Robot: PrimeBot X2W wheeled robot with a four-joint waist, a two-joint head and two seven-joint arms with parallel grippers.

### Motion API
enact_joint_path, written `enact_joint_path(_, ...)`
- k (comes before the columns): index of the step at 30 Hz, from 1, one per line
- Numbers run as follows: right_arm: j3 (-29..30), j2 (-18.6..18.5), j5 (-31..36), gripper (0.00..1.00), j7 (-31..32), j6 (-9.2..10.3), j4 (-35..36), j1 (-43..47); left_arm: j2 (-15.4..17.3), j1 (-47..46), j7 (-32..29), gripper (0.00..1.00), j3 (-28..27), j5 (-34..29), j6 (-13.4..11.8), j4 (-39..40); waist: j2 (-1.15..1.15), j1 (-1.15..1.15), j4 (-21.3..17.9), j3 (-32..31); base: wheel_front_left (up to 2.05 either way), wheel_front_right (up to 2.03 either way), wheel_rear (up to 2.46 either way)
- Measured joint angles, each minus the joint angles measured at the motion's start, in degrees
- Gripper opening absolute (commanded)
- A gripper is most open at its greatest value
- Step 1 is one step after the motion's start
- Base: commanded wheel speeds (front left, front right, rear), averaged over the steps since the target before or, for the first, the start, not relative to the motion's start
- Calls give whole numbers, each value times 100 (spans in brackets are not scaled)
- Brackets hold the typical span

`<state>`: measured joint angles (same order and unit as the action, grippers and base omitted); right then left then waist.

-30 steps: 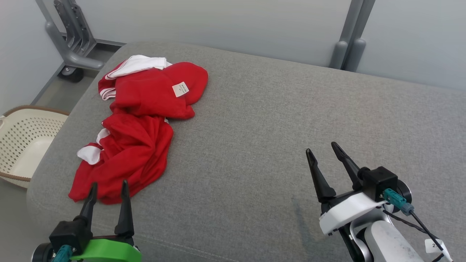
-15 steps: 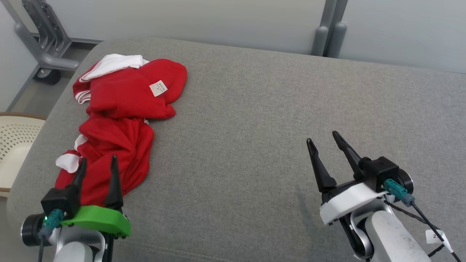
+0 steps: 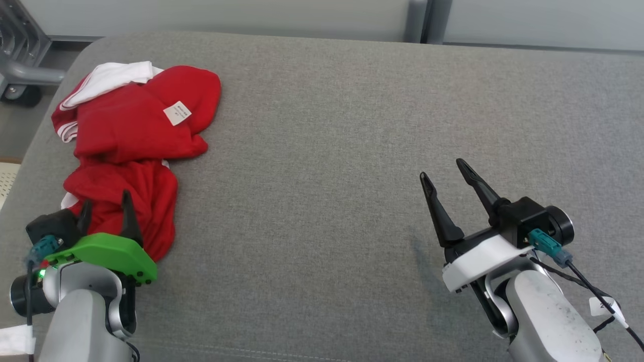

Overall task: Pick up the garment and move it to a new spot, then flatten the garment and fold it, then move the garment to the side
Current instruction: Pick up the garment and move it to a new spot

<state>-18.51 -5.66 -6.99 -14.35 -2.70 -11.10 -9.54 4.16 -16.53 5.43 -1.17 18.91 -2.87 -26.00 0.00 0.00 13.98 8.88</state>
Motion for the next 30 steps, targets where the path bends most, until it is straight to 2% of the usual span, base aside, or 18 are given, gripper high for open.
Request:
enact_joint_path(15, -36, -119, 43, 100, -7, -83, 3, -322, -73, -913, -293, 100, -180, 27, -267, -1127, 0, 0, -264, 513, 0, 0, 0)
enact_joint_path(30, -53, -138, 51, 100, -7, -101, -67, -417, -118, -1206, -421, 100, -276, 13, -319, -2140, 0, 0, -320, 673, 0, 0, 0)
